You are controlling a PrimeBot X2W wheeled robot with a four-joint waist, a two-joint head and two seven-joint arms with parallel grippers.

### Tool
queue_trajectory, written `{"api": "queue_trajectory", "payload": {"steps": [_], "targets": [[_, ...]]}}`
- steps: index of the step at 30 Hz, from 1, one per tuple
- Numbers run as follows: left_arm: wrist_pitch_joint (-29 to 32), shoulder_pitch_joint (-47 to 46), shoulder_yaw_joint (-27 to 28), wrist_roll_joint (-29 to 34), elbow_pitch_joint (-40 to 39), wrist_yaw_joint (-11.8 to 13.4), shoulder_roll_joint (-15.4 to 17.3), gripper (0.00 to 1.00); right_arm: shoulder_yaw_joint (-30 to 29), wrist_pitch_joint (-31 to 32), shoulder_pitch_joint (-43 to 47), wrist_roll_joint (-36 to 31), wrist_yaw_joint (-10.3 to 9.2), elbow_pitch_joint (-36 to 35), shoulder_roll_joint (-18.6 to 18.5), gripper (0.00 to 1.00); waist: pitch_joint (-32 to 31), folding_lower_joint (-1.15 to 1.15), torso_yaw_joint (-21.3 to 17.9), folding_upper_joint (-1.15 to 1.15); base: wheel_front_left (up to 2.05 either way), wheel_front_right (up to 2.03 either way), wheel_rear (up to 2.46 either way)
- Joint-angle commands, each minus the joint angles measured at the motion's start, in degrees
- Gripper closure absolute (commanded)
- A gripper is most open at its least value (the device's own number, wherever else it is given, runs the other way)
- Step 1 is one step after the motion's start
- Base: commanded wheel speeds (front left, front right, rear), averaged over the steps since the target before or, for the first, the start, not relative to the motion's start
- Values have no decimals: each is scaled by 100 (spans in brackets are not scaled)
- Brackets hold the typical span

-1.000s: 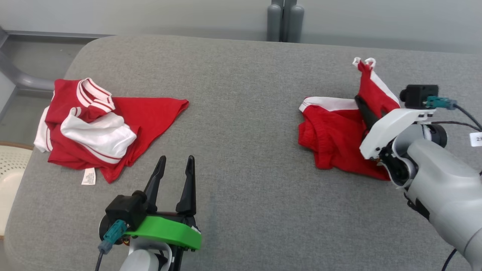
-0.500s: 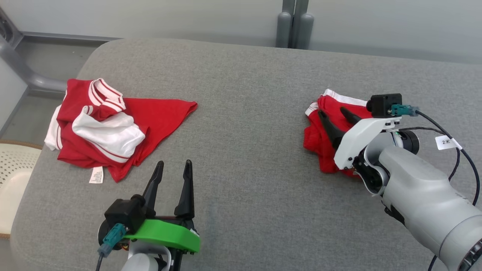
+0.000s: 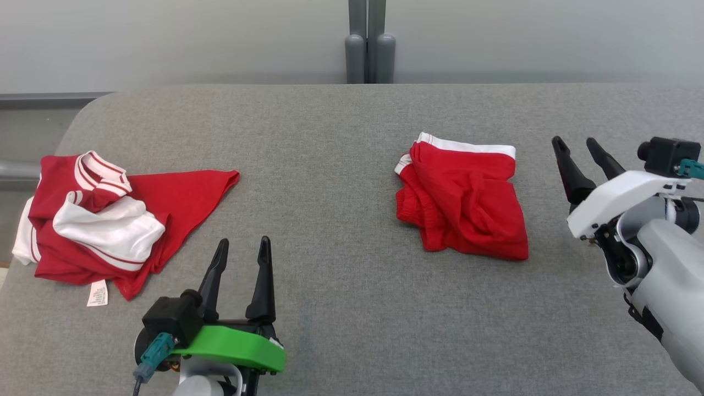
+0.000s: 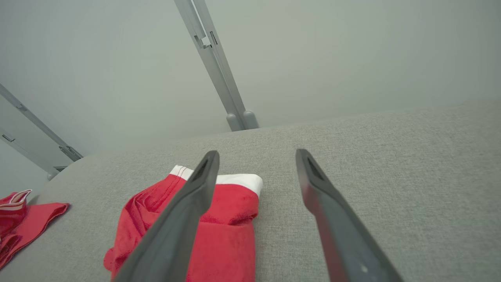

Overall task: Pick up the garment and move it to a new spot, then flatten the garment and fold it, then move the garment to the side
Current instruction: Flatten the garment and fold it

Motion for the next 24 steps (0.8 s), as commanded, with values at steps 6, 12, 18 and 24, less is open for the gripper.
{"api": "queue_trajectory", "payload": {"steps": [6,12,18,24], "targets": [[-15,79,-24,62,28,-51,4,0,-316,-15,357,-343,1,245,131,4,2,0,-8,0,0,0,0],[-15,28,-39,91,88,-65,4,0,-153,63,387,-397,2,689,459,100,44,0,197,0,0,0,0],[-15,-9,-21,116,144,-82,4,0,202,332,267,-247,1,1009,907,100,71,0,375,0,0,0,0],[-15,23,24,127,190,-93,4,0,688,259,355,-136,1,756,1234,100,4,0,400,0,0,0,0]]}}
